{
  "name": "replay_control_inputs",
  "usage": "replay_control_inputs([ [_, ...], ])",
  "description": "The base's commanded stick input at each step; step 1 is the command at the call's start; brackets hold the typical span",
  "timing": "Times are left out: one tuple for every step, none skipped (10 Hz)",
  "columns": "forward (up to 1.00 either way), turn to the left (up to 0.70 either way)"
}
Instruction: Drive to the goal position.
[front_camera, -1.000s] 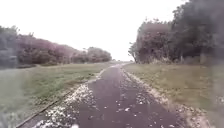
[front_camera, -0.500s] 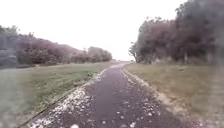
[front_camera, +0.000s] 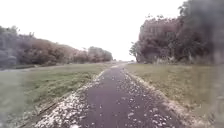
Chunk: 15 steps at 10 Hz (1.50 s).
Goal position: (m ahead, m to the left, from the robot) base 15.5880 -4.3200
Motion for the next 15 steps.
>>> replay_control_inputs([
  [0.7,0.0],
  [0.7,0.0],
  [0.7,0.0],
  [0.7,0.0],
  [0.7,0.0],
  [0.7,0.0],
  [0.7,0.0],
  [0.7,0.0],
  [0.7,0.0],
  [0.7,0.0],
  [0.7,0.0],
  [0.7,0.0],
  [0.7,0.0],
  [0.7,0.0],
  [0.7,0.0],
])
